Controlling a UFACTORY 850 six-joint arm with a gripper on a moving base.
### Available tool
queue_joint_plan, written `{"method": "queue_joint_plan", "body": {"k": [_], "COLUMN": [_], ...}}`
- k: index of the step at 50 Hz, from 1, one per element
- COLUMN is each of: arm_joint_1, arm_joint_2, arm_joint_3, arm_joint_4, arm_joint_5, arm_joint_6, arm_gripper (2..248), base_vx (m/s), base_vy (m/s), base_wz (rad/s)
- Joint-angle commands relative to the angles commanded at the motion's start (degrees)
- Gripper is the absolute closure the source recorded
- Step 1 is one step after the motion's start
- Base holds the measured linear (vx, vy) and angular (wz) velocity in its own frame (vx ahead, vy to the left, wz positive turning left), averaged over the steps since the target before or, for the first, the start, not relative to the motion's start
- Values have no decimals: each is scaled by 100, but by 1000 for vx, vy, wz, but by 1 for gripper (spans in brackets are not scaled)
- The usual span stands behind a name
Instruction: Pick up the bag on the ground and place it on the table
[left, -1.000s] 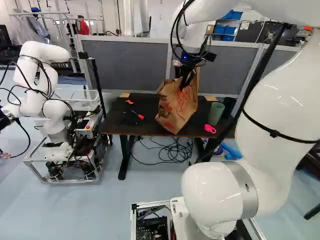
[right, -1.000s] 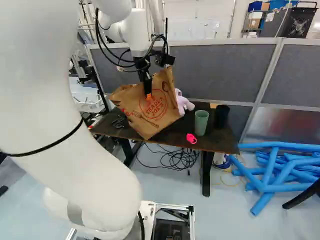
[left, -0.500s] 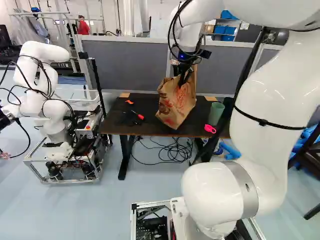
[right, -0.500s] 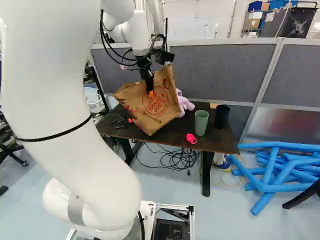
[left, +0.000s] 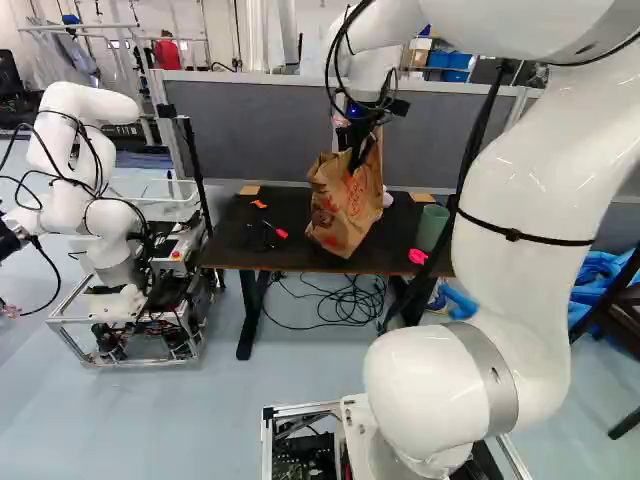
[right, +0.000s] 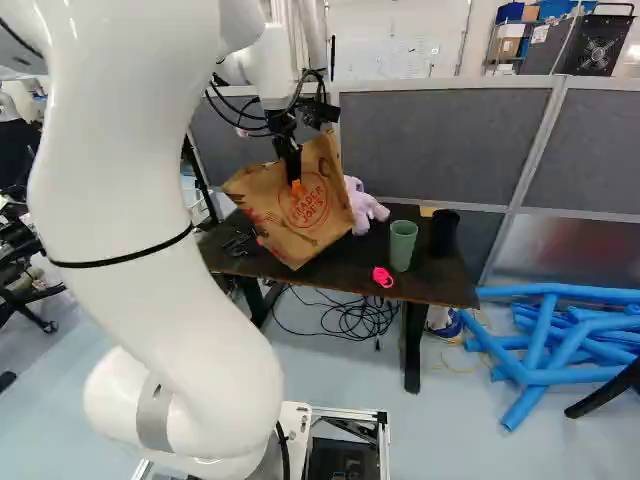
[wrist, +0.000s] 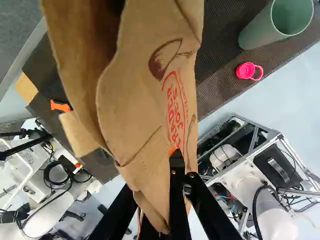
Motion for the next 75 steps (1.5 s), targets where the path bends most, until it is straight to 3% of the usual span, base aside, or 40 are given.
{"method": "queue_joint_plan", "body": {"k": [19, 24, 75], "arm_joint_1": [191, 227, 308], "arm_joint_2": [-429, -483, -607], "arm_joint_3": [-510, -577, -729], "arm_joint_4": [0, 0, 0], "arm_joint_5": [0, 0, -294], "arm_joint_6": [0, -139, -3137], "arm_gripper": [229, 229, 229], "base_vx": [0, 0, 0], "base_vy": [0, 0, 0], "base_wz": [0, 0, 0]}}
